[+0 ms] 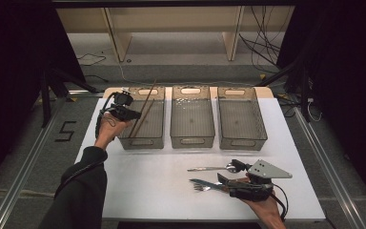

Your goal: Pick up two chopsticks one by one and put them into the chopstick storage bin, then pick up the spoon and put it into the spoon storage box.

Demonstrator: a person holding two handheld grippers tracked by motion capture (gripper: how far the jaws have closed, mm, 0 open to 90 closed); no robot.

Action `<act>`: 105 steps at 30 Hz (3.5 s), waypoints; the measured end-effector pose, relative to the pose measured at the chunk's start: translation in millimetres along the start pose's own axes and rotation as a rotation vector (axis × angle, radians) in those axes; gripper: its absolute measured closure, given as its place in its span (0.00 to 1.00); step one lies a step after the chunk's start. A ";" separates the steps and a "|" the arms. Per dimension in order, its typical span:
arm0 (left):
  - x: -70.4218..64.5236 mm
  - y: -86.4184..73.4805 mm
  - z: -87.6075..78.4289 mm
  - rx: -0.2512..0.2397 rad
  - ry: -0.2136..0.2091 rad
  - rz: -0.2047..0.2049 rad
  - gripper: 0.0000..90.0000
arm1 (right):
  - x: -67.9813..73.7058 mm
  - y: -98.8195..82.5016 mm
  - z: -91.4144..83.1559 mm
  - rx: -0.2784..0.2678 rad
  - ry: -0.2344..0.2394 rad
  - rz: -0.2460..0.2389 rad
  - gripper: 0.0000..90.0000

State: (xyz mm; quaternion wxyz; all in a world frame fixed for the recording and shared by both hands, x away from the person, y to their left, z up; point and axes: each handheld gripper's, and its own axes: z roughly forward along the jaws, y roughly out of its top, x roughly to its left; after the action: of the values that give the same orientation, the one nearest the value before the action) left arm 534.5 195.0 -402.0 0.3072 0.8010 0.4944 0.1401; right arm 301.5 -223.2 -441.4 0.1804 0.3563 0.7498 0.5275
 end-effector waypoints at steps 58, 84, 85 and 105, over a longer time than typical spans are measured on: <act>-38.7 -98.1 -83.8 -0.235 -0.172 -0.014 0.23 | -24.4 27.8 20.4 0.242 0.054 -0.156 0.29; -76.5 -158.6 -78.4 -0.342 -0.179 0.027 0.20 | -37.2 36.9 57.5 0.464 0.104 -0.258 0.30; -76.6 -160.3 -78.0 -0.343 -0.183 0.030 0.20 | -36.4 35.8 59.7 0.480 0.102 -0.268 0.30; -85.0 -173.3 -77.5 -0.362 -0.185 0.061 0.18 | -39.7 38.5 80.8 0.640 0.125 -0.360 0.40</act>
State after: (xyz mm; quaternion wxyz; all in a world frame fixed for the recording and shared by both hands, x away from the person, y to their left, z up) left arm 331.1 203.6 -444.7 0.4858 0.7568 0.4063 0.1615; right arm 393.9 -191.1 -440.8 0.1037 0.2240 0.9371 0.2469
